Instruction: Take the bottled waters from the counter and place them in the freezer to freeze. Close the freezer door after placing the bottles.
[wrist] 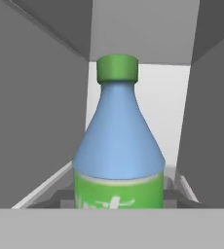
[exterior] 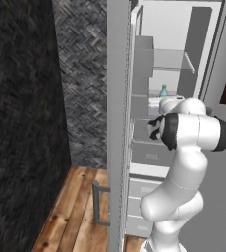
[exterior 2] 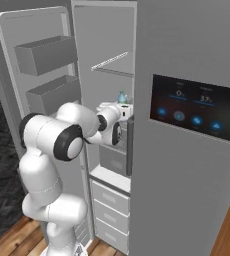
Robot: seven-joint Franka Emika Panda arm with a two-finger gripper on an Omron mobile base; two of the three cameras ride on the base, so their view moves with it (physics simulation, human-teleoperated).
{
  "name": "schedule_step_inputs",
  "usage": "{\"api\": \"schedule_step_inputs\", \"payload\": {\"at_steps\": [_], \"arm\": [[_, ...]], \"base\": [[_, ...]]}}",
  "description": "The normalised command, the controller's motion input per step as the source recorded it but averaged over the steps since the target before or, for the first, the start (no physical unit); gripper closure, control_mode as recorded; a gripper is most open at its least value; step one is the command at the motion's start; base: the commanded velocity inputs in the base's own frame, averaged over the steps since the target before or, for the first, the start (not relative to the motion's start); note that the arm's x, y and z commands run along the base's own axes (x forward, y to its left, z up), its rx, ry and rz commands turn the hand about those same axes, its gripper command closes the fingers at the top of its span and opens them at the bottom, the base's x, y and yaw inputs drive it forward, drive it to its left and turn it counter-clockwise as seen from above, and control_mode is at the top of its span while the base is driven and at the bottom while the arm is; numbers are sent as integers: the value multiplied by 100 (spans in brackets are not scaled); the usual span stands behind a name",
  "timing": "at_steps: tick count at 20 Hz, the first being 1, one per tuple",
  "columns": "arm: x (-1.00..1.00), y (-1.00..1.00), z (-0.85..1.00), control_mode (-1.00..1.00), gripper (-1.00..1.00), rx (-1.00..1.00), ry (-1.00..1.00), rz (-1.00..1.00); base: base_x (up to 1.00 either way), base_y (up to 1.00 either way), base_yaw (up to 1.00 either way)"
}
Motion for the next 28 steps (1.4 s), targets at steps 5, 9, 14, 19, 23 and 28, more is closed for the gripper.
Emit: {"api": "schedule_step_inputs", "payload": {"at_steps": [5,9,14,19,23,28], "arm": [[17,-5,-21,-100,100,-1,0,0],[30,-11,-1,-100,100,3,0,0],[39,-17,-8,-100,100,2,0,0],[41,-12,-14,-100,100,1,0,0],[33,-1,-15,-100,100,1,0,0],[15,-9,-30,-100,100,2,0,0]], "base": [[0,0,0],[0,0,0],[0,0,0],[0,0,0],[0,0,0],[0,0,0]]}}
